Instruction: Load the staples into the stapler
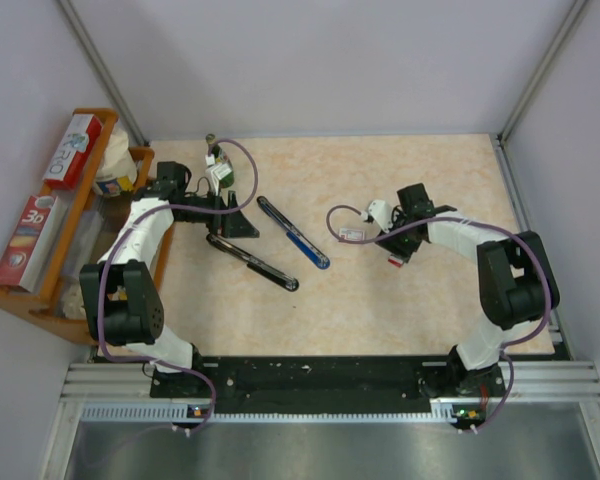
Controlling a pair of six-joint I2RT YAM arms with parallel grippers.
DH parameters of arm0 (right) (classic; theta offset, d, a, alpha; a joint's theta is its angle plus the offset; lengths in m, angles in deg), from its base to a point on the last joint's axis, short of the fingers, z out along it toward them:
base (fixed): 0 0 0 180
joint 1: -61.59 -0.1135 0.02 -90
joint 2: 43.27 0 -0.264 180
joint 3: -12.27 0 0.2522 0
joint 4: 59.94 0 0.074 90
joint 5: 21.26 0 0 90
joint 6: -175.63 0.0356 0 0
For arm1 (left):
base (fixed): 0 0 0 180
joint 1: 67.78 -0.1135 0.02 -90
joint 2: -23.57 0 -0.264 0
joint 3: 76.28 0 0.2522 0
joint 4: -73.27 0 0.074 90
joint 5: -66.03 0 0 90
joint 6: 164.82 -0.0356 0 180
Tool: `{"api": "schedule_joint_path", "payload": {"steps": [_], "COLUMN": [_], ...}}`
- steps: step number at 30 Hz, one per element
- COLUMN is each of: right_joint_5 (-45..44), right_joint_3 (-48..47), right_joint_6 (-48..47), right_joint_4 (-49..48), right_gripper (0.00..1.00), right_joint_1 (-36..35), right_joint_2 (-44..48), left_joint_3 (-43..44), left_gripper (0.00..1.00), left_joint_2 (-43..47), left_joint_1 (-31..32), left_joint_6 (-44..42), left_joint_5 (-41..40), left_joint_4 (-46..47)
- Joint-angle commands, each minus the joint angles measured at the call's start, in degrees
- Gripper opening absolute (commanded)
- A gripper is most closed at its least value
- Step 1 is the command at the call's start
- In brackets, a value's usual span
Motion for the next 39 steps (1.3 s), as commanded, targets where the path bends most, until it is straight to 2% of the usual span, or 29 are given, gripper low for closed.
{"api": "schedule_joint_path", "payload": {"steps": [1,14,24,39], "right_joint_5": [-1.10,-0.85,2.94,5.22], "right_joint_3": [0.48,0.39,1.88,3.47], "right_joint_6": [0.44,1.15,0.35,-0.17], "right_joint_4": [-2.30,-2.74,-3.17,-2.92], "right_gripper": [0.60,0.63,0.56,0.56], "right_joint_1": [0.60,0.52,0.43,0.43], "right_joint_2": [0.64,1.43,4.60,6.97], "left_joint_3": [-0.45,-0.36,-0.36,0.08], "left_gripper": [0.99,0.99,0.99,0.99], "left_joint_2": [1.44,1.01,0.83,1.18], "left_joint_1": [0.06,0.06,0.15,0.06], "left_joint_6": [-1.64,-1.64,-1.64,-2.25], "left_joint_5": [1.86,1.68,1.94,0.63], "left_joint_4": [0.67,0.76,0.76,0.32]}}
